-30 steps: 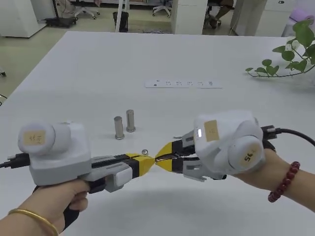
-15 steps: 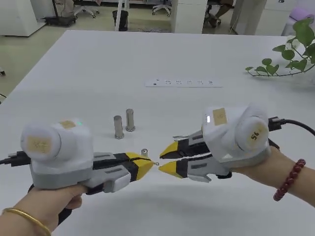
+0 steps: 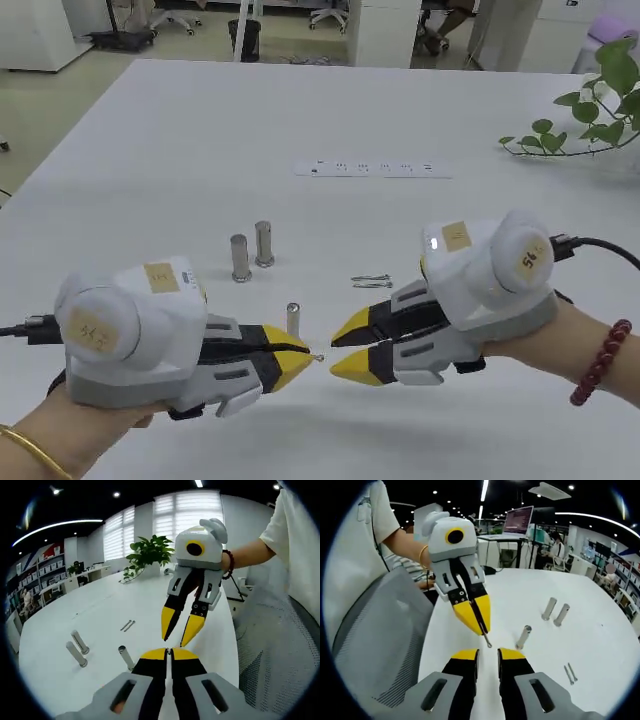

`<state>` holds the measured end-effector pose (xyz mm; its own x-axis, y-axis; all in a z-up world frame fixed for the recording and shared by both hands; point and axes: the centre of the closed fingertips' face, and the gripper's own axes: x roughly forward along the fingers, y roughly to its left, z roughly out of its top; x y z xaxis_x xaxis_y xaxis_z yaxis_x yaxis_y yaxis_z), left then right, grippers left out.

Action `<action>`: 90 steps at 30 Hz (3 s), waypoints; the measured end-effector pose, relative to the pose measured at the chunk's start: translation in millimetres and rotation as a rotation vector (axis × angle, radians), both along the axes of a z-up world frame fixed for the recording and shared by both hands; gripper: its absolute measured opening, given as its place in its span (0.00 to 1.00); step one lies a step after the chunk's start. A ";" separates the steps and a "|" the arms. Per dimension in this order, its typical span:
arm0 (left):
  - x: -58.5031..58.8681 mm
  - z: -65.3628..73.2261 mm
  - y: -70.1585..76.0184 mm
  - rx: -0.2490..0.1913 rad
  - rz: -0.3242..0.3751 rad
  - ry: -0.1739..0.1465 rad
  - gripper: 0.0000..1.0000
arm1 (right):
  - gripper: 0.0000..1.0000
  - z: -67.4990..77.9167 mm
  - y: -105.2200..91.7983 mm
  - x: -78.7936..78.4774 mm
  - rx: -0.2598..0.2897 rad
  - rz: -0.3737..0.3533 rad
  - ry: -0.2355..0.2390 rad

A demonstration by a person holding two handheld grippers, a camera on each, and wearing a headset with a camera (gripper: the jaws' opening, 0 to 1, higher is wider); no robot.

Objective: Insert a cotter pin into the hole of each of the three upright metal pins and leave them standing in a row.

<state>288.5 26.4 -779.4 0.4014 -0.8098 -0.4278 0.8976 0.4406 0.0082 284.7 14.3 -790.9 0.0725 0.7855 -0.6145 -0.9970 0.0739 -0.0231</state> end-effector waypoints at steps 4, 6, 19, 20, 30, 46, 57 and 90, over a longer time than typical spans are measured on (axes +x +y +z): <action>-3.8 -1.6 -1.4 0.032 -0.039 -0.030 0.00 | 0.16 -2.8 -1.5 -2.9 -0.009 0.015 0.010; -5.7 -1.3 -2.9 0.038 -0.058 -0.042 0.00 | 0.16 -3.5 -2.0 -4.8 -0.008 0.024 0.021; -20.9 0.3 -13.4 0.066 -0.178 -0.085 0.00 | 0.15 -6.1 -2.9 -19.8 0.006 0.097 0.069; -21.9 0.4 -14.1 0.067 -0.183 -0.086 0.00 | 0.14 -6.4 -3.0 -20.7 0.006 0.101 0.072; -32.9 0.7 -21.6 0.086 -0.251 -0.110 0.00 | 0.10 -8.6 -2.1 -30.7 0.008 0.153 0.086; -32.9 2.7 -23.7 0.070 -0.260 -0.103 0.00 | 0.05 -9.6 -1.9 -34.1 0.014 0.169 0.097; -30.9 0.2 -22.3 0.064 -0.241 -0.092 0.01 | 0.02 -10.2 -2.6 -32.7 -0.007 0.185 0.072; 15.6 1.2 8.5 -0.140 0.165 0.018 0.24 | 0.02 -18.9 -21.0 16.7 -0.256 0.105 -0.067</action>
<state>304.1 35.0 -778.3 0.5269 -0.7858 -0.3237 0.8126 0.5775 -0.0791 301.4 -6.7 -809.8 0.0460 0.6106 -0.7906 -0.9945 -0.0469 -0.0941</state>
